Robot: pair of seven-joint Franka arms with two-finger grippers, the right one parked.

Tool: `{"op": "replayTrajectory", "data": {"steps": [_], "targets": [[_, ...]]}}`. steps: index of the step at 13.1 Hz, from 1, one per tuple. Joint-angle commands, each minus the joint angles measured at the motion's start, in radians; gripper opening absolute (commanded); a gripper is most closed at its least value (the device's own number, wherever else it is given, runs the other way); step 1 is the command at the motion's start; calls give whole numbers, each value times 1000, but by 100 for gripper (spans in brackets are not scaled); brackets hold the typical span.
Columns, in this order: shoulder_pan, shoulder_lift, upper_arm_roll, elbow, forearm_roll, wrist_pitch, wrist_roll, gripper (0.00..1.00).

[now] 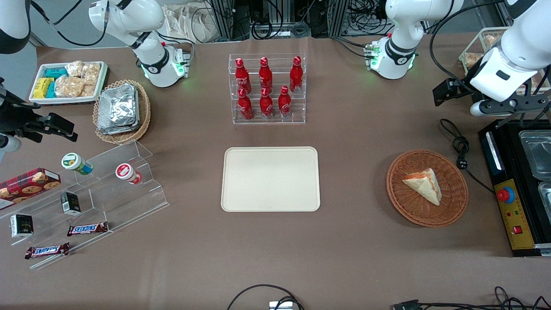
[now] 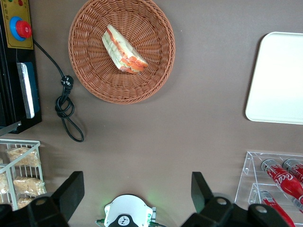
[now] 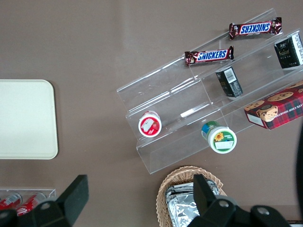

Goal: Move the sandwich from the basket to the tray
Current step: 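Move the left gripper over the wicker basket toward the sandwich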

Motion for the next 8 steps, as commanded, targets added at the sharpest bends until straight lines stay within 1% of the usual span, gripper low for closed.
{"op": "replayTrajectory", "data": {"steps": [1,4,7,8], "targets": [[17,-14,-7,-17,11,6,18,100],[17,10,-7,-7,31,22,12,100],[20,120,28,-5,75,147,9,100],[22,166,41,0,75,193,-11,99]]}}
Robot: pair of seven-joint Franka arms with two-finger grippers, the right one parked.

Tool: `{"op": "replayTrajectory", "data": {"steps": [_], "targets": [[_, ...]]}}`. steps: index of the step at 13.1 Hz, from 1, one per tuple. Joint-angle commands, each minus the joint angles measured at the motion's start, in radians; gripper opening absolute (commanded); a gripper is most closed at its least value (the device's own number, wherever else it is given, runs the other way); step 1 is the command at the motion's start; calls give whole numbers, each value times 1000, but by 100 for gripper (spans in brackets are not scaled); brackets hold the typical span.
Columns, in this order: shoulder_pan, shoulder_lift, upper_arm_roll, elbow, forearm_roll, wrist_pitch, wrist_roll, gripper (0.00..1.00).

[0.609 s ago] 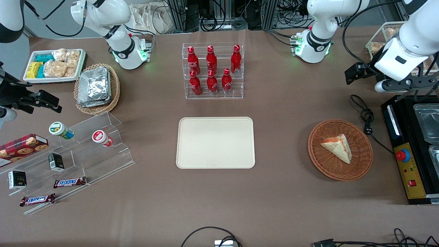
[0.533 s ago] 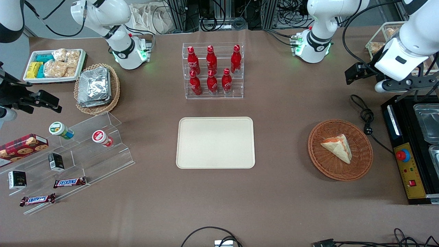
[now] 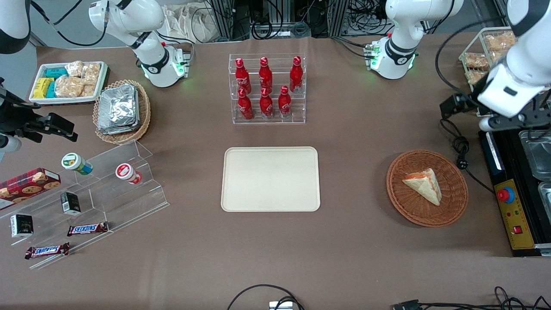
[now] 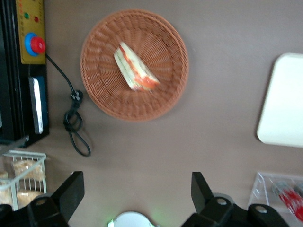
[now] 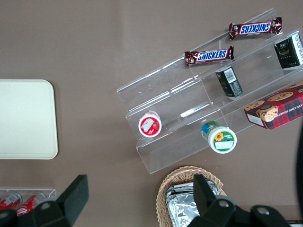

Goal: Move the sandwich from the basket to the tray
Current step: 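Move the left gripper over the wicker basket toward the sandwich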

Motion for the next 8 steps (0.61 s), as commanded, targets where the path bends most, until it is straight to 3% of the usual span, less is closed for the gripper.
{"op": "replayTrajectory", "data": {"steps": [1,3,8], "targets": [[0,126,77,12,6,114,-79,99],[-6,206,121,6,-54,180,-237,99],[-26,295,164,-127,-64,441,-435,99]]}}
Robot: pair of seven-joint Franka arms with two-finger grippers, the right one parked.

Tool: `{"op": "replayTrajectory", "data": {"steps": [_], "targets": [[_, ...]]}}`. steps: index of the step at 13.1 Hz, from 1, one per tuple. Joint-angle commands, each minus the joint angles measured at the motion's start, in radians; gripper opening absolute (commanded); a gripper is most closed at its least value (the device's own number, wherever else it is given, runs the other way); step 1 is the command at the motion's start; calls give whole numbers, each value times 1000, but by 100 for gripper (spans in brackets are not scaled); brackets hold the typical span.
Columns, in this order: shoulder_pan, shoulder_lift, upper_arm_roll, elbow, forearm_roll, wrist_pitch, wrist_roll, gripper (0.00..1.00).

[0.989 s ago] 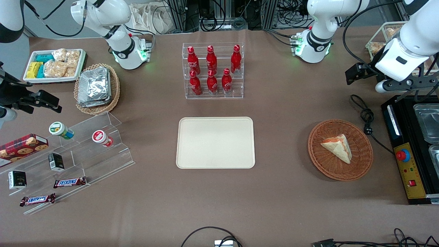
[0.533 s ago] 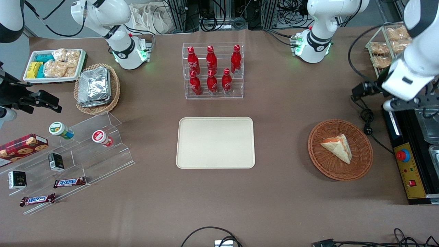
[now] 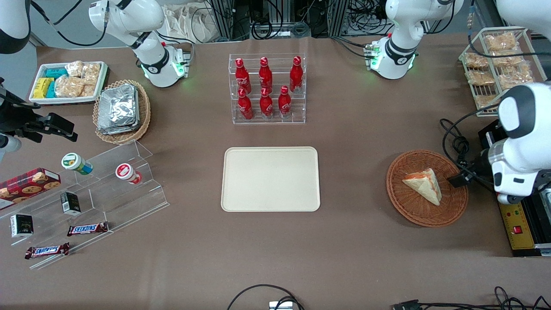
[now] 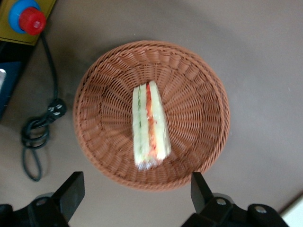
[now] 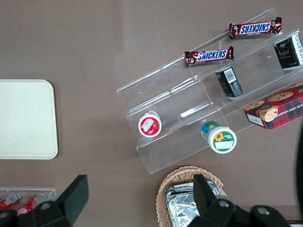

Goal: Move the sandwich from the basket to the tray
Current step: 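Move the left gripper over the wicker basket toward the sandwich, then lower the left gripper and close it on the wrapped sandwich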

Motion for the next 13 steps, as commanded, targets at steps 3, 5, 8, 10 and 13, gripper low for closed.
{"op": "replayTrajectory", "data": {"steps": [3,5,8,10,13], "targets": [[-34,10,19,-185,-10,211,-155,99],[-36,29,20,-243,-8,283,-186,99],[-41,47,20,-332,-11,417,-201,99],[-54,67,25,-338,-11,428,-207,99],[-67,85,28,-335,-10,443,-215,67]]}}
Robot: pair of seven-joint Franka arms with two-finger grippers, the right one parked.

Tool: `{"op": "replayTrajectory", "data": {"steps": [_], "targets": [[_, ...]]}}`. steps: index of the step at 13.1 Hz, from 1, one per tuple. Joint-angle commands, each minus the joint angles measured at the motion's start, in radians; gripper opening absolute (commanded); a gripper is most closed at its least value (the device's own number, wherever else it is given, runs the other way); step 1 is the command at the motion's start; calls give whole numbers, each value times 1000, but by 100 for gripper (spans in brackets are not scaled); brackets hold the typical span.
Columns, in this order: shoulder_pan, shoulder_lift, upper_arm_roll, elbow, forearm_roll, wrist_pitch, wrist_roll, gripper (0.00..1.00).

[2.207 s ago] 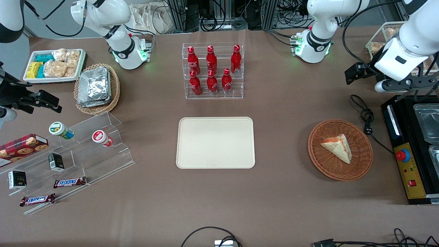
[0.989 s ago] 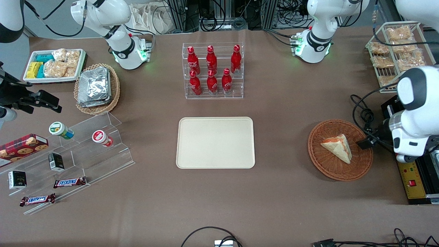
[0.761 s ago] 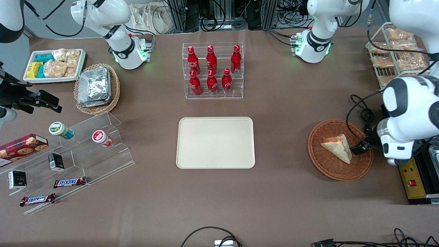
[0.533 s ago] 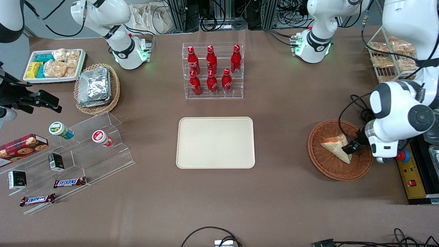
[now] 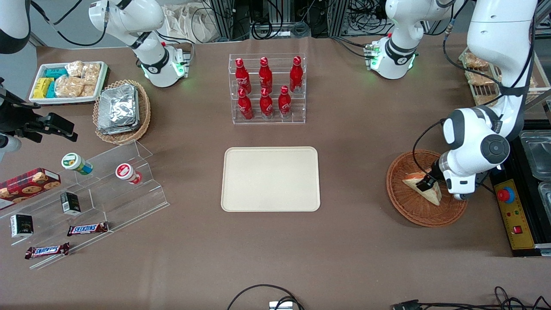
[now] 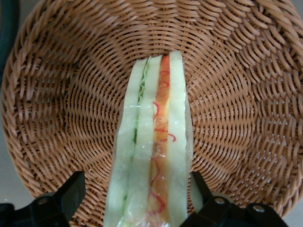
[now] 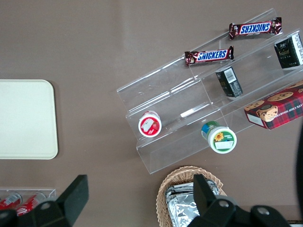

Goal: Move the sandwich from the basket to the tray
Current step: 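Lower the left gripper and close it on the wrapped sandwich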

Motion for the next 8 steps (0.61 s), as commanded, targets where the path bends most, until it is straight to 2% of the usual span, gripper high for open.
{"op": "replayTrajectory", "data": {"steps": [1,2,3,5,8], "targets": [[-32,3,18,-2,-3,15,-11,39],[-44,5,20,5,0,10,-14,10],[-53,5,22,10,5,7,-11,0],[-56,-6,23,19,11,-10,-4,0],[-70,-36,23,127,13,-193,54,0]]}}
